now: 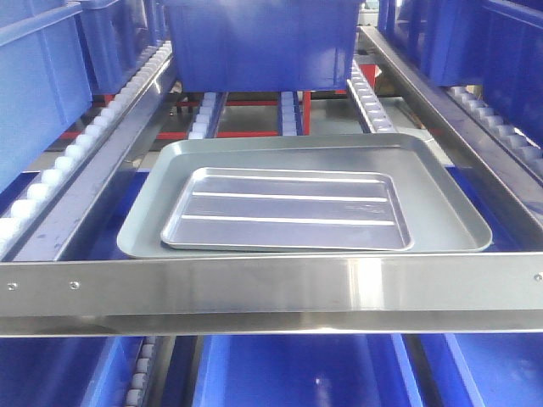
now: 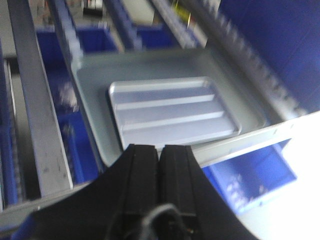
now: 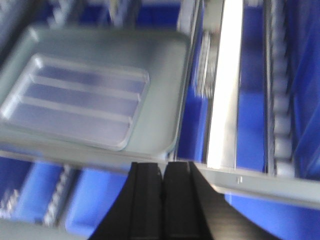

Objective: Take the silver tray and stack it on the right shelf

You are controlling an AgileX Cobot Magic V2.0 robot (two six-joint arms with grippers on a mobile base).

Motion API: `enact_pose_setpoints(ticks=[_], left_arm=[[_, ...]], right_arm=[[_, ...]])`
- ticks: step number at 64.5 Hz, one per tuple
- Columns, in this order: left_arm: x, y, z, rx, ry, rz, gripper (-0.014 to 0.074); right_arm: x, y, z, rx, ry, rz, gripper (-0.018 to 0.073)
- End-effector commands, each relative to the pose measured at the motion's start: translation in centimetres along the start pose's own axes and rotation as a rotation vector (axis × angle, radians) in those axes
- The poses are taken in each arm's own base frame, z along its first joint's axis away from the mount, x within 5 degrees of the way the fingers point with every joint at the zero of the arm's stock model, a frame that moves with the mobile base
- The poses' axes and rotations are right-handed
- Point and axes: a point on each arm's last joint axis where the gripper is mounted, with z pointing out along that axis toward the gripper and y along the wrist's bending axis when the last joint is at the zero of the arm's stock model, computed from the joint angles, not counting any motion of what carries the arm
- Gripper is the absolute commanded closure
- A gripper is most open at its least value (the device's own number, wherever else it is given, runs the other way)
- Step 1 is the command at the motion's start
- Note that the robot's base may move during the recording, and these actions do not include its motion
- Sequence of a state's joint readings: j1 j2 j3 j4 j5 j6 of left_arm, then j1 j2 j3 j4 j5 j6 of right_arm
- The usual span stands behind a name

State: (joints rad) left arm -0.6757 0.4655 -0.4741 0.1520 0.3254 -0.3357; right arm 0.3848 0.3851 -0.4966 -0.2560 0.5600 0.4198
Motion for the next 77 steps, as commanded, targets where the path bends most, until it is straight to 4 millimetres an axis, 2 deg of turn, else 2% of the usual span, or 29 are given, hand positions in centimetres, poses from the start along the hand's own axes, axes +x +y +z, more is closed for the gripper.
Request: enact_pose_setpoints(ticks=[1, 9, 18, 55, 68, 77], left_arm=[[-1.7, -0.3, -2.5, 0.05, -0.168, -0.011, 0.0689], [-1.9, -0.2, -5.8, 0.076, -0.305, -0.018, 0.0689], [-1.8, -0.1, -7.3, 0.088, -0.374, -0.018, 0.0689], [-1.8, -0.1, -7.3, 0.087, -0.377, -0.014, 0.0689], [-1.5, 0.4, -7.1, -0.08, -0.382, 0.093, 0.0689], [0.8, 1.4, -6.2, -0.255, -0.376, 0.101, 0.0689]], right_arm=[[-1.4, -0.1, -2.8, -0.036, -0.2, -0.012, 0.0511], [-1.1, -0.5, -5.6, -0.06, -0.331, 0.006, 0.0511], [-0.9, -0.7, -6.3, -0.066, -0.364, 0.01, 0.0511], [-0.9, -0.7, -6.3, -0.064, -0.36, 0.011, 0.0511], [-0.9, -0.7, -6.3, -0.064, -0.36, 0.011, 0.0511], [-0.9, -0.7, -6.3, -0.064, -0.36, 0.011, 0.0511]])
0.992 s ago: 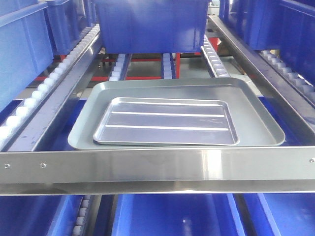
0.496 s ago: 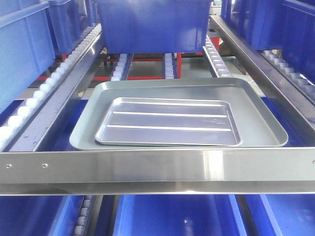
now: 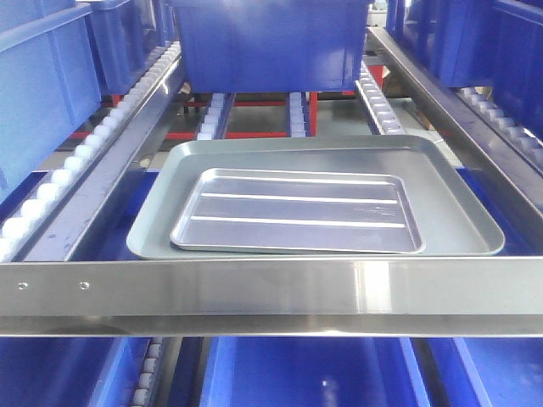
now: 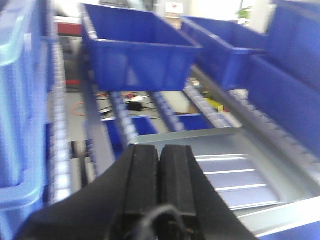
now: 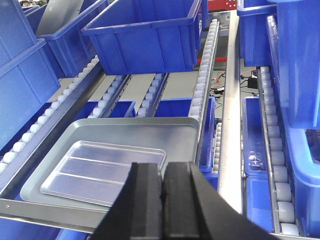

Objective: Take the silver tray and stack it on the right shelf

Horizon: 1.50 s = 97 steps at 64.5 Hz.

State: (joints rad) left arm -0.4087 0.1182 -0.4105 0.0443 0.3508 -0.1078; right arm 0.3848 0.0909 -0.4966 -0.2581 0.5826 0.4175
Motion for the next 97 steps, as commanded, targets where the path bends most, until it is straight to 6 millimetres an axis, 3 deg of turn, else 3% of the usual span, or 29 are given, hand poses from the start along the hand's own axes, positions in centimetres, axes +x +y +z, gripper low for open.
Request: enact_pose_setpoints(ticks=[1, 23, 97], left_arm=[[0.0, 0.3, 0.1, -0.072, -0.094, 0.011, 0.0689], [9.8, 2.2, 0.9, -0.296, -0.229, 0.047, 0.0689], [9.8, 2.3, 0.9, -0.31, -0.202, 0.044, 0.0689]], right_arm=[[-1.5, 0.3, -0.2, -0.021, -0.093, -0.025, 0.0511], [-1.5, 0.3, -0.2, -0.021, -0.093, -0.025, 0.0511], [-1.3, 0.3, -0.1, -0.004, -0.091, -0.038, 0.0511]])
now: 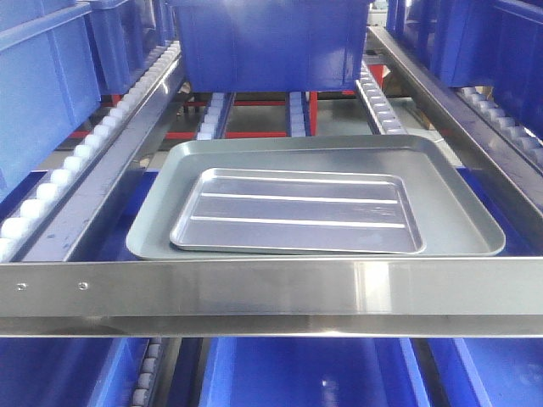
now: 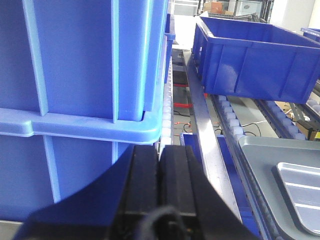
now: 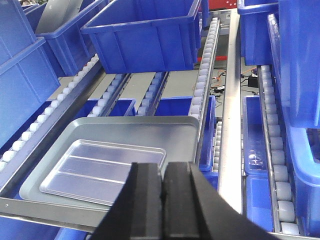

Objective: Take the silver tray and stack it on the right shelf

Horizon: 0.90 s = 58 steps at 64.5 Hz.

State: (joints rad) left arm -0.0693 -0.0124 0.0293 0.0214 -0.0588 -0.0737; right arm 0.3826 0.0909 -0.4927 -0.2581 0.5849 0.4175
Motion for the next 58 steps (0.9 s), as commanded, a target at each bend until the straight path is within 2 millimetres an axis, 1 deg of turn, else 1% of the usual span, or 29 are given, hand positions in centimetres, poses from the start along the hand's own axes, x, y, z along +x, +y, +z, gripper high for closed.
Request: enact_pose_setpoints(ticks=[1, 8, 15, 19, 25, 31, 39, 43, 58], left_arm=[[-0.3, 0.0, -0.1, 0.003, -0.083, -0.009, 0.0689], [-0.3, 0.0, -0.1, 0.003, -0.083, -0.009, 0.0689], [-0.3, 0.0, -0.1, 0.003, -0.083, -0.009, 0.0689], [-0.3, 0.0, -0.1, 0.003, -0.083, -0.009, 0.0689], [-0.3, 0.0, -0.1, 0.003, -0.083, -0.009, 0.0689], [-0.3, 0.0, -0.1, 0.003, -0.083, -0.009, 0.0689], [-0.3, 0.0, -0.1, 0.003, -0.083, -0.009, 0.0689], [-0.3, 0.0, -0.1, 0.003, -0.083, -0.009, 0.0689], [-0.2, 0.0, -0.1, 0.003, -0.082, -0.009, 0.0689]], right_arm=[[-1.4, 0.3, -0.1, -0.003, -0.096, -0.044, 0.0511], [-0.4, 0.4, 0.4, 0.029, -0.083, -0.108, 0.0511], [1.4, 0.3, 1.6, 0.057, -0.074, -0.202, 0.0511], [2.4, 0.1, 2.1, 0.092, -0.083, -0.224, 0.0511], [4.4, -0.6, 2.8, 0.149, -0.146, -0.188, 0.0511], [6.7, -1.5, 3.1, 0.21, -0.212, -0.191, 0.0511], [9.5, -2.3, 3.5, 0.234, -0.265, -0.194, 0.0511], [9.8, -2.3, 3.5, 0.235, -0.239, -0.186, 0.0511], [9.8, -2.3, 3.5, 0.235, -0.237, -0.185, 0.0511]])
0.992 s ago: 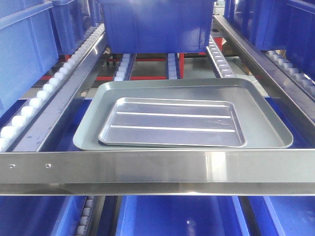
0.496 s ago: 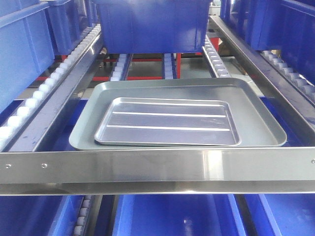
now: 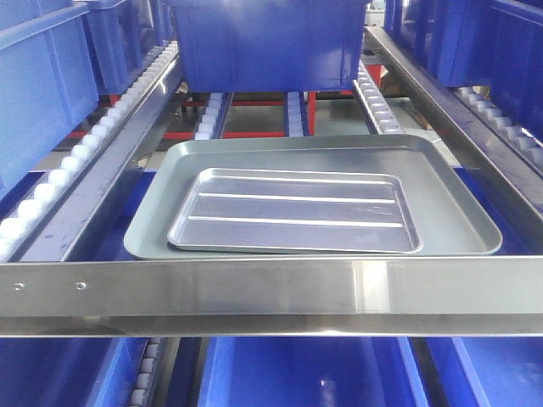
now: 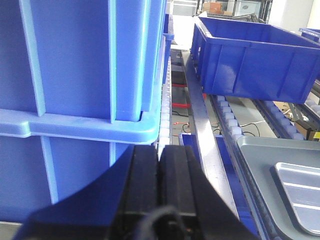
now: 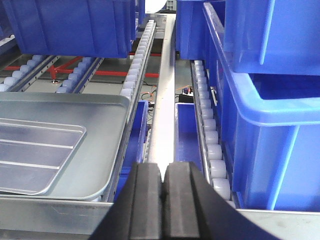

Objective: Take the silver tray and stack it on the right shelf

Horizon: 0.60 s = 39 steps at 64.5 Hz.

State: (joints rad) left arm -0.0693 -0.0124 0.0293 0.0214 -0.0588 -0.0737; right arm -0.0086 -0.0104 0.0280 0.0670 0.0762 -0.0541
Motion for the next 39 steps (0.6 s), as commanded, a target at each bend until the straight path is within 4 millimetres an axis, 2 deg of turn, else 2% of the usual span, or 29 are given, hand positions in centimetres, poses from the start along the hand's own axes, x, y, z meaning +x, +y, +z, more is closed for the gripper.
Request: enact_pose_setpoints(ticks=[1, 39], left_arm=[[-0.24, -0.01, -0.12, 0.003, -0.082, -0.009, 0.0689], [-0.24, -0.01, -0.12, 0.003, -0.082, -0.009, 0.0689]], right_arm=[[-1.63, -0.07, -0.33, 0.01, -0.138, -0.003, 0.0511], [-1.55, -0.06, -0.32, 0.01, -0.13, -0.003, 0.0511]])
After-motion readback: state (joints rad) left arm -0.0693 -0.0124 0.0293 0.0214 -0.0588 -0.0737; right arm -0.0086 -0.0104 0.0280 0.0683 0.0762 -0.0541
